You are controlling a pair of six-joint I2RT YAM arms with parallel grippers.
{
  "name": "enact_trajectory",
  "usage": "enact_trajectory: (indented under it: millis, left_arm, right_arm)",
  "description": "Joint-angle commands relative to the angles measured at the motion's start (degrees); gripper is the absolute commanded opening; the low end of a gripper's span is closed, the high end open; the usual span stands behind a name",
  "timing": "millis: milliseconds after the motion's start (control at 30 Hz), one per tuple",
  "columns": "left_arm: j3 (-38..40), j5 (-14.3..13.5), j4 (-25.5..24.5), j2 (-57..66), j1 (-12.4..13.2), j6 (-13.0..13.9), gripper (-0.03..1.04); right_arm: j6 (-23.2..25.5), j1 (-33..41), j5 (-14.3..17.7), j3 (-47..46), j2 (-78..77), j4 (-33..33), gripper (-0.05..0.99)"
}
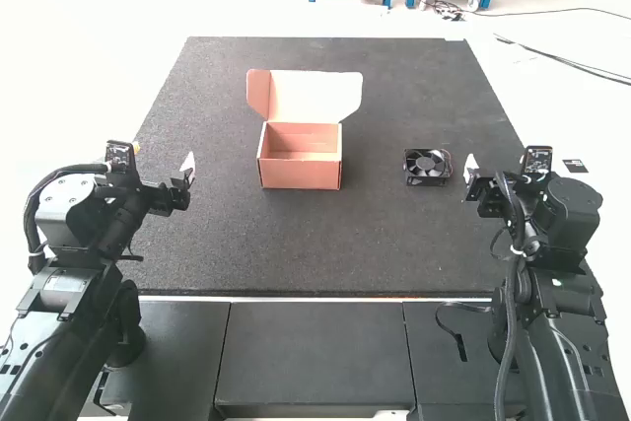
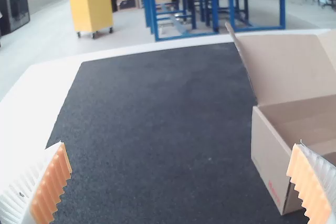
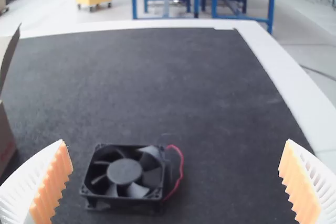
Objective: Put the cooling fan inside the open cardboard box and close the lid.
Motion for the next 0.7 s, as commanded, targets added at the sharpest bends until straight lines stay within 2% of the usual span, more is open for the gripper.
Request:
enact_trajectory:
  millis: [0,167,233,367,467,667]
  left_arm:
    - [-0.25,-0.58,0.38,-0.51,0.19,-0.34,0.97]
    - [-0.25,-0.58,1.88,-0.43,0.01,-0.34,0.97]
    - [-0.25,-0.58,3.98,-0.51,0.1,-0.78,0.97]
    - [-0.25,-0.58,9.08,-0.43,0.28,-1.31,0.97]
    - [-0.34,-0.58,12.25,-0.43,0.36,-1.31,0.97]
    - [-0.25,-3.04,23.32,-0.43,0.28,-2.1,0.97]
  right_arm:
    - [-0.24,-0.01,-1.09,-8.69,-0.87,-1.28,0.91]
    - [2.66,0.34,-1.18,-8.69,-0.87,-0.4,0.91]
    - [4.95,0.34,-0.3,-8.69,-0.87,2.76,0.91]
    - [9.7,0.43,3.22,-8.69,-0.87,12.78,0.91]
    - [10.49,0.34,3.92,-8.6,-0.87,17.88,0.91]
    - [11.01,0.34,4.27,-8.25,-0.78,22.89,0.91]
